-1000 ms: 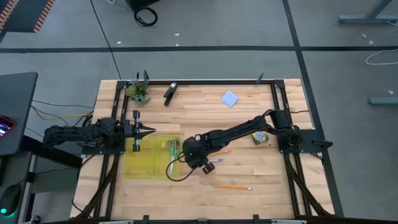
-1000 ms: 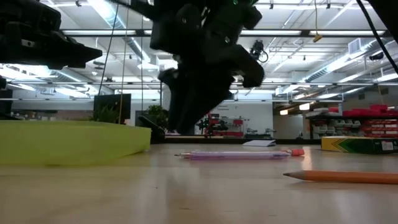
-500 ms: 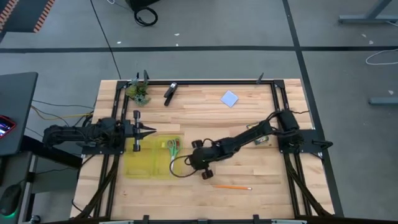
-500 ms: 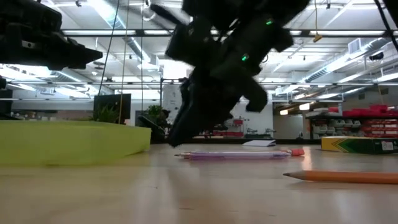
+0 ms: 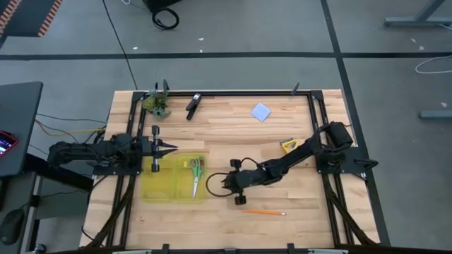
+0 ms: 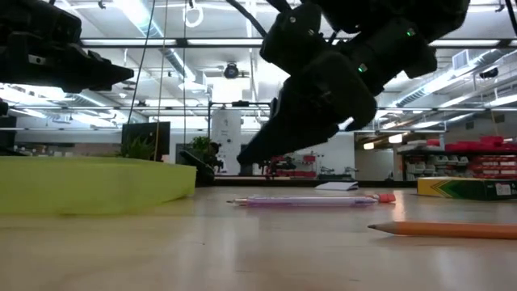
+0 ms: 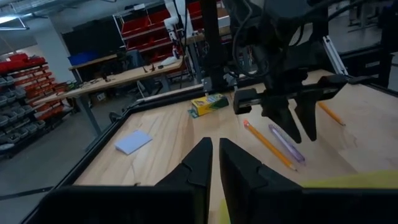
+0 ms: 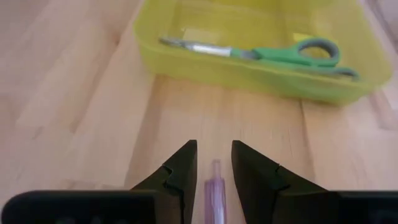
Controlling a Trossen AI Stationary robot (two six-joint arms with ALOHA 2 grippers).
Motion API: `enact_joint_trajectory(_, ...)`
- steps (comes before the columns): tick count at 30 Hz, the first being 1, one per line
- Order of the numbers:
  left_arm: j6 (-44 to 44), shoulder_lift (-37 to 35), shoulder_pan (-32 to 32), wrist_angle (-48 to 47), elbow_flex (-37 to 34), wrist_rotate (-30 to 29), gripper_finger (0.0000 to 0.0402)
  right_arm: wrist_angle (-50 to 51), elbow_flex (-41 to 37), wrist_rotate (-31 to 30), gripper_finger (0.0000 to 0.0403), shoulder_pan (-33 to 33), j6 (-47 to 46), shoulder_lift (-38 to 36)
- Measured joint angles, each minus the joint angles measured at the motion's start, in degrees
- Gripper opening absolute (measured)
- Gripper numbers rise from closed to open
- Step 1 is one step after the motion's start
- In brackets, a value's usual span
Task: Pack school essentials
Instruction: Put the purple pen into the yellow pencil box
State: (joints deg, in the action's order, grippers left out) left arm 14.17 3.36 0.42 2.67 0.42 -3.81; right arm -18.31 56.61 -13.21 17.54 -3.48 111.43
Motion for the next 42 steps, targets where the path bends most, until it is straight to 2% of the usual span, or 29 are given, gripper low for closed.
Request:
enact_joint_trajectory(8,0.0,0.0,0.0,0.0,0.0,0.0,0.0028,-4.8,-3.7,-2.7,0.0114,1.4,-2.7,0.8)
enact_joint_trajectory(18,0.0,0.0,0.0,0.0,0.0,0.0,0.0039,-8.1,-5.6,-5.2,0.0188,1.5,-2.7,1.3)
enact_joint_trajectory(24,0.0,0.0,0.0,0.0,0.0,0.0,0.0037,-9.6,-5.6,-5.4,0.0185,1.9,-2.3,1.3)
enact_joint_trajectory(31,0.0,0.0,0.0,0.1,0.0,0.0,0.0028,-17.3,-5.9,-5.7,0.0179,2.3,-1.5,6.4)
enact_joint_trajectory(42,0.0,0.0,0.0,0.0,0.0,0.0,0.0038,-17.8,-7.3,-7.3,0.0179,2.5,-5.8,7.2)
